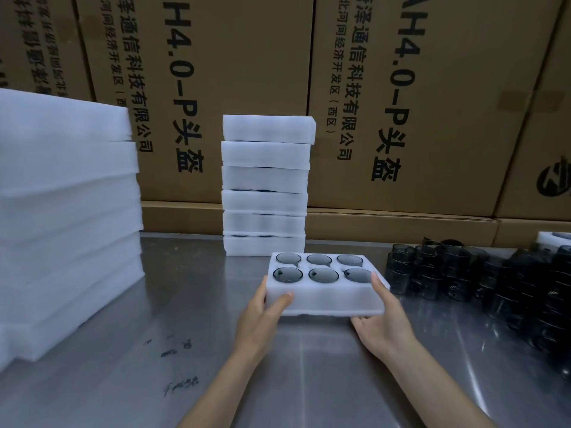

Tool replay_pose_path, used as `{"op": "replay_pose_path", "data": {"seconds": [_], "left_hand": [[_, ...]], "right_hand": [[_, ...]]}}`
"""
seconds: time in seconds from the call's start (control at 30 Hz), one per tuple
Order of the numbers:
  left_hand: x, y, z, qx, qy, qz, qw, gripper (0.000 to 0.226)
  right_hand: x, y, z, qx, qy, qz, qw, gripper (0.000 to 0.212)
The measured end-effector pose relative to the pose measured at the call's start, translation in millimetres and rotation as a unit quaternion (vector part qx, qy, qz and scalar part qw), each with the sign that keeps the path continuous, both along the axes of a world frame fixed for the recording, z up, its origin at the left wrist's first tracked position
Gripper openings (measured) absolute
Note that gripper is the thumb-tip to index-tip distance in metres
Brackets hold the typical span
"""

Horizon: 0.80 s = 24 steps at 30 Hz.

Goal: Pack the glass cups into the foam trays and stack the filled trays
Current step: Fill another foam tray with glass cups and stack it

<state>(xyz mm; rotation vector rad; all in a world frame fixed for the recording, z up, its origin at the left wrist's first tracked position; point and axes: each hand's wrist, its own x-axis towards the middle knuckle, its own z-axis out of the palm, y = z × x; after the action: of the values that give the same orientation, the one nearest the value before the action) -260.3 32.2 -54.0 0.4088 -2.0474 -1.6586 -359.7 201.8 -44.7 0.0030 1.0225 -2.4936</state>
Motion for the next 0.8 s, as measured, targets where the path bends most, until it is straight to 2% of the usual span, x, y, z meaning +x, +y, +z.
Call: {"op": "replay_pose_path", "data": {"seconds": [0.2, 0.43, 0.57, 0.8], "left_hand": [[-6.7, 2.3, -1.0, -0.034, -0.024, -0.071, 0.997, 0.072], [-12.1, 1.2, -7.0, -0.073, -0.036, -0.06, 0.995, 0.067], [-13.0, -0.4, -8.4, -0.079, -0.042, -0.056, 0.994, 0.073], [-12.2, 0.2, -9.0, -0.081, -0.04, -0.061, 0.994, 0.072]], "right_hand": [[-41.3, -16.3, 16.1, 0.057, -0.07, -0.077, 0.993, 0.038], [-76.4, -18.2, 18.1, 0.045, -0.1, -0.152, 0.982, 0.051], [-83.2, -16.6, 15.2, 0.031, -0.113, -0.204, 0.972, 0.035], [-91.5, -18.9, 10.4, 0.024, -0.133, -0.279, 0.951, 0.029]]}}
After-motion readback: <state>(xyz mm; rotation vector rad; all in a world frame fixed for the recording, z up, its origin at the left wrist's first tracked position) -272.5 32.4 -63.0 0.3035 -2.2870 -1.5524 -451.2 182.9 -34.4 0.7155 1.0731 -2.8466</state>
